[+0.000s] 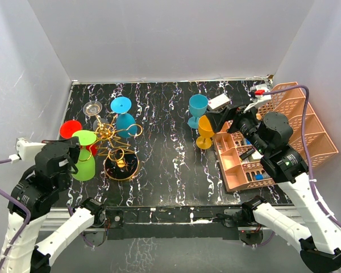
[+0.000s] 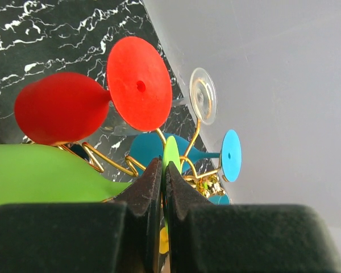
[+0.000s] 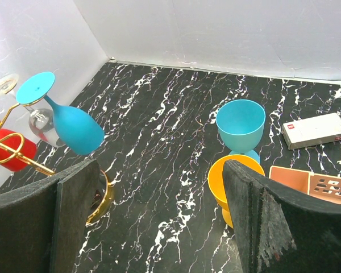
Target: Take the wine glass off the wine glass rack
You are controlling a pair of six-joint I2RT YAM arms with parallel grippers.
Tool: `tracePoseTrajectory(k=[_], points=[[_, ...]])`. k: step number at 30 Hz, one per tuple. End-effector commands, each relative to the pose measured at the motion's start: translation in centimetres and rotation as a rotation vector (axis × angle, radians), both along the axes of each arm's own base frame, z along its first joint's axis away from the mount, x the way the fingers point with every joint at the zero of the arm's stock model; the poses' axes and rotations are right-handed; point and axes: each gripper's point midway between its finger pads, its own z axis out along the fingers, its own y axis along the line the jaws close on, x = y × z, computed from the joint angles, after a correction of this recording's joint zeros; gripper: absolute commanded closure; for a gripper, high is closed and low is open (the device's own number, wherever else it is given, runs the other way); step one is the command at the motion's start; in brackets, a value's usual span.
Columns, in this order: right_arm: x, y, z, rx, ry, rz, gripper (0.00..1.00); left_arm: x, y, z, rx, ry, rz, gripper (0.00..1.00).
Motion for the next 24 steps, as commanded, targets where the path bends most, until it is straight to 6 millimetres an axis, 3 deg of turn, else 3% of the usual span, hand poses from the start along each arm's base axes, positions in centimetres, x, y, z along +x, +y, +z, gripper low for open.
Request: tracePoseTrajectory(k=[1, 17, 24], points=[[-0.2, -0.3, 1.8, 0.018, -0.059, -0.006, 0.01, -1.0, 2.1, 1.1, -0.003, -0.033, 0.102, 1.0], [-1.0, 0.3, 1.5, 0.037, -0.028, 0.038, 0.01, -6.5, 5.4, 1.6, -0.069, -0.079, 0.14, 1.0], [-2.0, 0.8, 0.9, 0.068, 0.001, 0.077, 0.01, -8.6, 6.0, 5.8, -0.105, -0.221, 0.079, 1.0]])
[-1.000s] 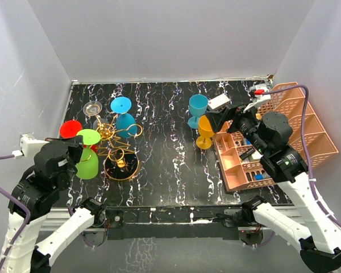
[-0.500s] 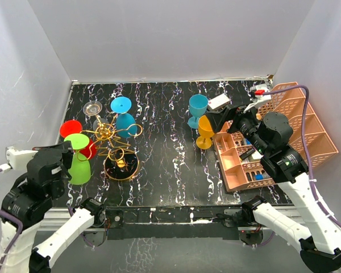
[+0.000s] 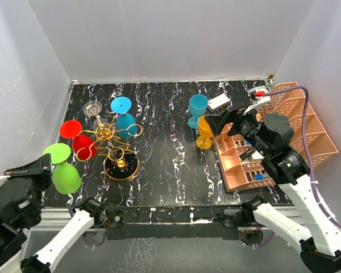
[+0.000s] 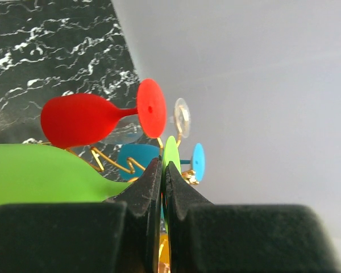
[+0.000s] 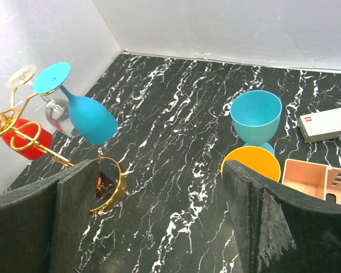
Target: Take the wine glass off the wine glass rack
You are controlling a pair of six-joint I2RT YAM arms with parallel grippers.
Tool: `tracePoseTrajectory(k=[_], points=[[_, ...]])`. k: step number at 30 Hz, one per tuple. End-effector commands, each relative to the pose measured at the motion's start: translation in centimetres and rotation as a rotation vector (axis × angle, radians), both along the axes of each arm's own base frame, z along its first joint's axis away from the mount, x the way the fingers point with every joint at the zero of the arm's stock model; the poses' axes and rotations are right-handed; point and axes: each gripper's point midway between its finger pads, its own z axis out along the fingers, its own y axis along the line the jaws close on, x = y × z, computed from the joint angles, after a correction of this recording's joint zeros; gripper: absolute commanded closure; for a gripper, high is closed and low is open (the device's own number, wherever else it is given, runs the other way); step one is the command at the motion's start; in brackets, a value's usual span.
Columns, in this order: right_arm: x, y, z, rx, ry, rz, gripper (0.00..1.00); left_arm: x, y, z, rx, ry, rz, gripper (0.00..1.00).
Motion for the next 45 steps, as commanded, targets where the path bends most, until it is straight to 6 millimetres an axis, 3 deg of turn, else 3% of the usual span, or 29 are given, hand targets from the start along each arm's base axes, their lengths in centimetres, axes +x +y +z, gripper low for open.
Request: tracePoseTrajectory(k=[1, 6, 14, 17, 23, 30, 35, 42, 45], points=[[-1.3, 0.3, 1.2, 0.059, -0.026, 0.042, 0.01, -1.3, 0.7, 3.6, 0.015, -0.111, -0.025, 1.0], [-2.2, 0.9, 0.6, 0.103, 0.01, 0.081, 0.01, -2.1, 0.2, 8.9, 0.036, -0.275, -0.097, 1.0], [-3.2, 0.7, -1.1, 0.112, 0.033, 0.092, 0.01, -2.4, -1.6, 14.4, 0.073, -0.445, -0.209, 1.0], [-3.6, 0.9, -1.7, 0.123, 0.056, 0.104, 0.01, -2.5, -3.6, 17.4, 0.109, -0.569, -0.305, 1.0], [-4.0, 1.3, -1.8, 0.15, 0.074, 0.128, 0.01, -2.0, -10.4, 21.6, 0.185, -0.752, -0.602, 1.0], [-4.4, 2.9, -1.5, 0.238, 0.094, 0.212, 0.01, -2.0, -17.9, 23.6, 0.087, -0.944, -0.957, 1.0], [-5.5, 5.4, -1.1, 0.351, 0.12, 0.367, 0.01, -2.6, -22.3, 23.2, -0.007, -1.032, -1.231, 1.0], [-7.9, 8.1, 1.6, 0.571, 0.08, 0.652, 0.01, -3.4, -23.6, 22.3, -0.137, -1.114, -1.365, 1.0], [-8.8, 8.5, 3.9, 0.66, -0.002, 0.777, 0.01, -3.3, -23.5, 21.9, -0.191, -1.127, -1.372, 1.0]])
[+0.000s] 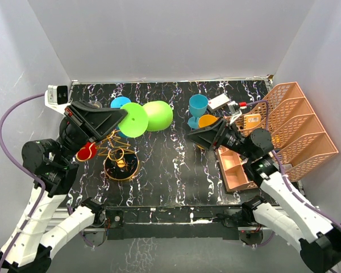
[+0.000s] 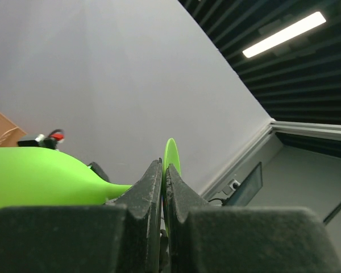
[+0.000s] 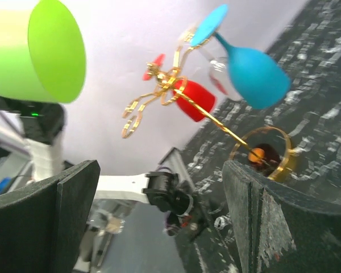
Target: Take the wine glass off the wine glass rack
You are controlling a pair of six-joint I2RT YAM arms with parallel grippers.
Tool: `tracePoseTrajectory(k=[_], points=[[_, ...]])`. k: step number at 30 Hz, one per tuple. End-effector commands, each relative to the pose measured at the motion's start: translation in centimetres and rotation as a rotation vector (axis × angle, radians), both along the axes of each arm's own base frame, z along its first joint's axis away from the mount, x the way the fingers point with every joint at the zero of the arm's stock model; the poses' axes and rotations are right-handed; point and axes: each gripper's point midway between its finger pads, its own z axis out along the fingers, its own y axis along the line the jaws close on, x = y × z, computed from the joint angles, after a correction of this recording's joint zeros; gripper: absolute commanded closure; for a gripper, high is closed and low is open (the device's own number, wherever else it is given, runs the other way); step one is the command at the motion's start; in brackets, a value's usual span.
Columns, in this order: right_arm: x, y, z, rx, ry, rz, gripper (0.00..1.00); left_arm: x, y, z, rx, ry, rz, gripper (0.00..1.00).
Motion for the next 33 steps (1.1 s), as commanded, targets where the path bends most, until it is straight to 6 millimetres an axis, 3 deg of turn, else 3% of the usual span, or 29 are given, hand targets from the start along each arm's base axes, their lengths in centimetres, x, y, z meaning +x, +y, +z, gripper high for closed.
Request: tracePoseTrajectory(k=[1, 11, 15, 19, 24, 29, 33], points=[[-4.0, 0.3, 8.3, 0.288, -0.248, 0.214, 0.01, -4.7, 1.6, 3.0, -0.137, -0.151, -0.123, 1.0], [-5.3, 2.3, 14.4, 0.498, -0.343, 0.449, 0.01, -3.8, 1.4, 1.9, -0.184, -0.101, -0.164, 1.0], [-6.8, 3.3, 16.4, 0.552, -0.392, 0.532, 0.07, -3.4, 1.2, 1.4, -0.195, -0.081, -0.182, 1.0], [-8.2, 3.6, 17.6, 0.612, -0.409, 0.6, 0.22, -2.9, 1.0, 1.1, -0.202, -0.068, -0.189, 1.0], [-10.5, 2.3, 18.2, 0.7, -0.432, 0.686, 0.46, -2.9, 0.9, 0.9, -0.207, -0.067, -0.196, 1.0], [-11.5, 1.4, 18.1, 0.731, -0.431, 0.667, 0.69, -2.6, 0.8, 0.2, -0.204, -0.054, -0.196, 1.0], [-12.4, 0.7, 18.4, 0.743, -0.441, 0.663, 0.77, -2.3, 0.8, -0.2, -0.205, -0.04, -0.193, 1.0]])
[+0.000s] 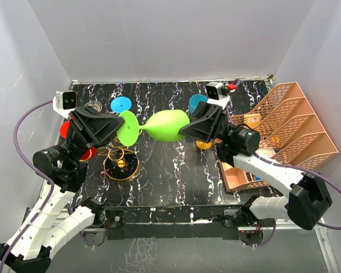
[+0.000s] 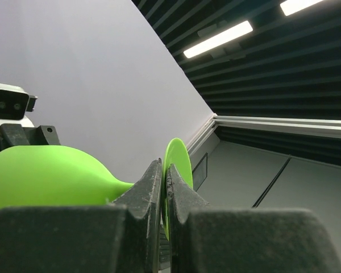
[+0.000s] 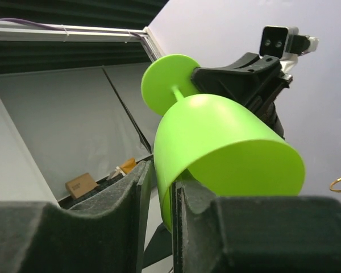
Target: Take the wine glass off the wine glass rack
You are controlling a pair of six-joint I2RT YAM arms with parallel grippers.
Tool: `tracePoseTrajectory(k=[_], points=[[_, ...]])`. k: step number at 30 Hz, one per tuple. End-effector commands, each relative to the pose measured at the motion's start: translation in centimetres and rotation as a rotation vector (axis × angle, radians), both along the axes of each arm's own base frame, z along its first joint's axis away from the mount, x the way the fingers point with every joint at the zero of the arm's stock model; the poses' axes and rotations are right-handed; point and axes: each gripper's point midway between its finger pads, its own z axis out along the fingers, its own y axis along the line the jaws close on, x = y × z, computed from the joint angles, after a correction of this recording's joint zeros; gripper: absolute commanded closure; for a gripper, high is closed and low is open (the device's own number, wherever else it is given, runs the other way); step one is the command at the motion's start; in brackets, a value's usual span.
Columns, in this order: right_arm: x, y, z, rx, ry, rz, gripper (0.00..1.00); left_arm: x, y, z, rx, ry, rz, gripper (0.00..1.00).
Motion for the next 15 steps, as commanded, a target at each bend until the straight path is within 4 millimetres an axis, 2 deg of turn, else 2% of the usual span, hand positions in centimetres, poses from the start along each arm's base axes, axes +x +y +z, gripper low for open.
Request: tracePoseTrajectory(k=[1, 6, 9, 15], points=[[-4.7, -4.1, 3.3, 0.196, -0.177, -0.001, 0.78, -0.4, 0.4, 0.2, -0.023, -0.028, 0.006, 1.0], [-5.3, -4.8, 3.8, 0.217, -0.172, 0.009, 0.9, -0.3, 0.3, 0.1, -0.02, -0.025, 0.007, 1.0], [-5.6, -5.2, 3.9, 0.227, -0.172, 0.009, 0.92, 0.2, 0.3, -0.3, -0.009, -0.003, 0.025, 0.79], [-6.1, -5.4, 3.5, 0.194, -0.17, -0.026, 0.92, 0.5, 0.5, -1.1, 0.014, 0.011, 0.086, 0.52]])
